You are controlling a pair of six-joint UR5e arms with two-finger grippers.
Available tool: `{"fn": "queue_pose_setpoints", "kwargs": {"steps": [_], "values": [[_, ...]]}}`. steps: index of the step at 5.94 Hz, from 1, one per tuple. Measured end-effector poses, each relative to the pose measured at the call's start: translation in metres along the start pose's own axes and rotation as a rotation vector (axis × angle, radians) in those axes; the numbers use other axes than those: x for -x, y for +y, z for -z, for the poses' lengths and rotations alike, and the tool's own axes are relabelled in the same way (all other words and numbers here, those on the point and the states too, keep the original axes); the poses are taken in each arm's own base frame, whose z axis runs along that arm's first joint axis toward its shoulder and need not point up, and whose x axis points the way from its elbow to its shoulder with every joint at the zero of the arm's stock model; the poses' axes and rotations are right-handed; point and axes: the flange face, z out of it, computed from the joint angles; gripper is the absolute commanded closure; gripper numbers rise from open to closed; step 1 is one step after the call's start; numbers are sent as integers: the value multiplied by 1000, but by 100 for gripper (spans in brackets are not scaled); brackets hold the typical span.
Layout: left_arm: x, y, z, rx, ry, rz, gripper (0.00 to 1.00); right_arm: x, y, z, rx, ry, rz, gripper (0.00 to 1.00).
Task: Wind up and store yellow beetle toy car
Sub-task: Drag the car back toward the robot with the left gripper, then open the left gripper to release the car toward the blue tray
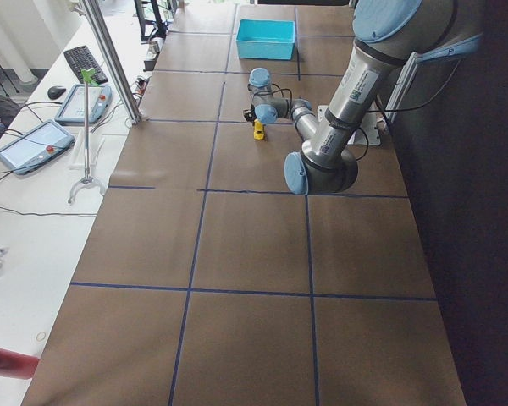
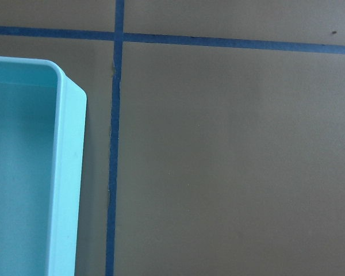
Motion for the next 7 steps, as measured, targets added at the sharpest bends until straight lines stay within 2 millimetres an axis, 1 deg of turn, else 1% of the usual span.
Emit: {"fn": "queue_pose_setpoints", "kwargs": {"steps": [2,3,4,5,6,7], "values": [[1,26,-2,-24,-2,-11,100,0,0,0,0,0,0,0],[3,44,-1,-40,8,-15,100,0,0,0,0,0,0,0],[8,64,4,-68,29,-19,96,0,0,0,0,0,-1,0],[8,61,4,-67,27,-18,74,0,0,0,0,0,-1,0],[8,62,4,-67,27,-19,1,0,0,0,1,0,-1,0],[8,62,4,-66,27,-19,0,0,1,0,2,0,-2,0]]}}
